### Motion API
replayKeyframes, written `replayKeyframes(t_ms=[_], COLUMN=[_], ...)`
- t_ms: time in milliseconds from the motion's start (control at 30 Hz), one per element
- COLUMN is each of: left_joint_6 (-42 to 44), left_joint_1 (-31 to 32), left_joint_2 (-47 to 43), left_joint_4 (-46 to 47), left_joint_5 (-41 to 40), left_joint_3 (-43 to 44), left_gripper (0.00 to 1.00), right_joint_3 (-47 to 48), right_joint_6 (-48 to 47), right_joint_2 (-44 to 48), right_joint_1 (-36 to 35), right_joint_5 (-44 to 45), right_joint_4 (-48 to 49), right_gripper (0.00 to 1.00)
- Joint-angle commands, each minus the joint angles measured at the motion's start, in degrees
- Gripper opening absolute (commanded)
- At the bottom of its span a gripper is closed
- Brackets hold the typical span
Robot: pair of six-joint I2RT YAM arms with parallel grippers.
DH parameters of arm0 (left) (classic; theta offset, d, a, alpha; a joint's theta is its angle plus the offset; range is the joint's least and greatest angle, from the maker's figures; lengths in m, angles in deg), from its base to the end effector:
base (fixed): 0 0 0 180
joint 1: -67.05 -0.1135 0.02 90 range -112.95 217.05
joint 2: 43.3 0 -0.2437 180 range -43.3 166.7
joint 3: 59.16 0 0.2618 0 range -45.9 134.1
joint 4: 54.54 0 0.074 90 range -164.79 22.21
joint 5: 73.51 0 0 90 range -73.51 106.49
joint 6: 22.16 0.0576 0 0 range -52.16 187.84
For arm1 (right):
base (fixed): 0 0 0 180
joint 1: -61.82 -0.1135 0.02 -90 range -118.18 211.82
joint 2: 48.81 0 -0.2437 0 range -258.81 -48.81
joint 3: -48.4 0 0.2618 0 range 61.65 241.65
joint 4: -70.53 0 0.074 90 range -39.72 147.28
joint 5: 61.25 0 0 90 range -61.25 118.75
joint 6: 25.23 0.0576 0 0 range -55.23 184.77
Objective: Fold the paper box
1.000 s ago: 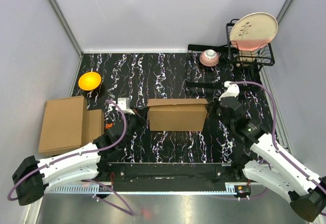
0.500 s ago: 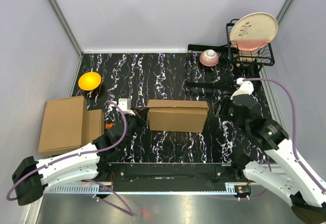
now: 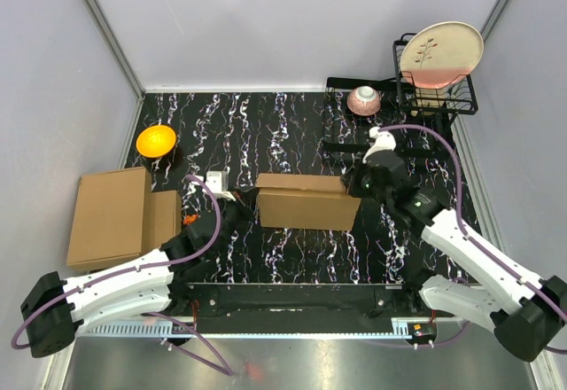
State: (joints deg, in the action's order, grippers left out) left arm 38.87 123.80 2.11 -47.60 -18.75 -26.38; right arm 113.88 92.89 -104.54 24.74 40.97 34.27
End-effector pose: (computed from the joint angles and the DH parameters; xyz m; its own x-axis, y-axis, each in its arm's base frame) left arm 0.1511 -0.1698 0.2178 -0.2259 -0.3769 -0.8983 0.2958 0.8520 -0.4319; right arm 0.2127 0.1455 0.3011 -0.5206 0.1840 -0.8338 -0.2186 0.9152 0.3384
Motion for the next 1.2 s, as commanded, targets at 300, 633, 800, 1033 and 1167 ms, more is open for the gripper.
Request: replayKeyframes(t_ms=[300,633,800,1033,1167], left_joint_6=[0.58,-2.58,-1.71,-4.96,2.33], left_joint_1=[0.2,0.11,0.11,0.11,0.03], left_joint_2=[-3.13,-6.73,-9.54,-17.17,-20.8], left_joint_4=[-17.61,-42.05,-48.57,-50.0,-20.65], left_joint_5=[-0.17,-2.37,-5.36,-18.45,-10.5], left_joint_3=[0.94,13.42,16.24,18.53,11.51], left_gripper=[0.23,0.67,0.69,0.7,0.63], right_joint_3=[-18.73,-20.06,-19.45,-18.04,-18.21], right_joint_6=[5.98,4.4,4.14,3.17,3.0], right_joint_2=[1.76,0.09,0.53,-0.52,-1.14], right_joint_1=[-0.18,-0.18,-0.1,-0.18,-0.18], right_joint_5=[-5.46,-0.45,0.43,0.78,1.22], right_joint_4=[8.5,9.47,9.47,9.47,9.91], right_gripper=[0.0,0.0,0.0,0.0,0.0])
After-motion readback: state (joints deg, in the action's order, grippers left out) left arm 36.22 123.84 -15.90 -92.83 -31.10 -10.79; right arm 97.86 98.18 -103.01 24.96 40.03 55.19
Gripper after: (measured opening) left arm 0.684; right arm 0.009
